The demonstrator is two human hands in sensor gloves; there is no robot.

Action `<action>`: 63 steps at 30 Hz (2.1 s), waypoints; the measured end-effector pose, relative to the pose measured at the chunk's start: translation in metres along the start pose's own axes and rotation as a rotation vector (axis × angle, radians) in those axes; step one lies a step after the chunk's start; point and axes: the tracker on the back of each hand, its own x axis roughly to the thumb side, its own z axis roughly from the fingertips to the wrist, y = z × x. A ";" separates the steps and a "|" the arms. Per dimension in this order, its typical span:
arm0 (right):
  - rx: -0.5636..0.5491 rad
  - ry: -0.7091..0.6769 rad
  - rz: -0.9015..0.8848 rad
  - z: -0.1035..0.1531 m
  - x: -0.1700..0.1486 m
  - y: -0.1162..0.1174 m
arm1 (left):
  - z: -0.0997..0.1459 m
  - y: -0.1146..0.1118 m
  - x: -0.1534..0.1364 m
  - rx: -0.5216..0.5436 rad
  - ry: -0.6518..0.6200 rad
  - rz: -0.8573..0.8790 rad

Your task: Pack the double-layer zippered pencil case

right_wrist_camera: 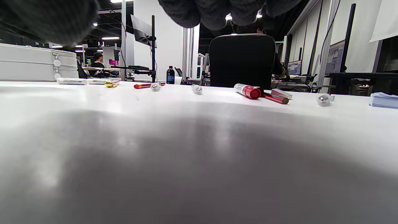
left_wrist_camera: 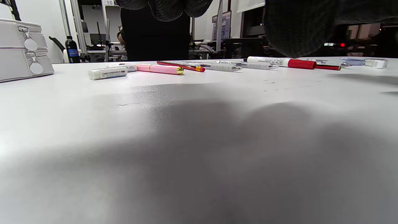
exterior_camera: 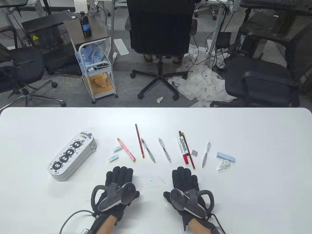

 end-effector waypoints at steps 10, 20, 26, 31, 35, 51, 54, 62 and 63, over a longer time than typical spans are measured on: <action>0.004 -0.004 0.001 0.000 0.000 -0.001 | 0.000 0.001 -0.004 -0.013 0.003 0.005; 0.023 -0.003 -0.006 0.000 0.001 -0.001 | -0.001 0.002 -0.003 -0.019 0.001 -0.002; 0.035 -0.004 -0.002 -0.002 0.000 -0.001 | -0.001 0.008 -0.006 -0.010 0.008 0.002; 0.044 -0.005 -0.019 -0.002 0.001 -0.001 | 0.000 0.025 -0.033 0.040 0.057 -0.001; 0.040 -0.013 -0.019 -0.002 0.003 -0.005 | -0.011 0.045 -0.088 -0.001 0.179 -0.032; 0.070 -0.015 -0.061 -0.010 -0.002 -0.003 | -0.045 0.014 -0.243 -0.343 0.672 0.183; 0.066 -0.025 -0.069 -0.011 -0.001 -0.004 | -0.045 0.012 -0.248 -0.297 0.685 0.203; 0.070 -0.022 -0.072 -0.011 -0.002 -0.004 | -0.033 0.025 -0.236 -0.101 0.646 0.141; 0.069 -0.020 -0.073 -0.011 -0.003 -0.005 | -0.031 0.028 -0.233 -0.085 0.627 0.140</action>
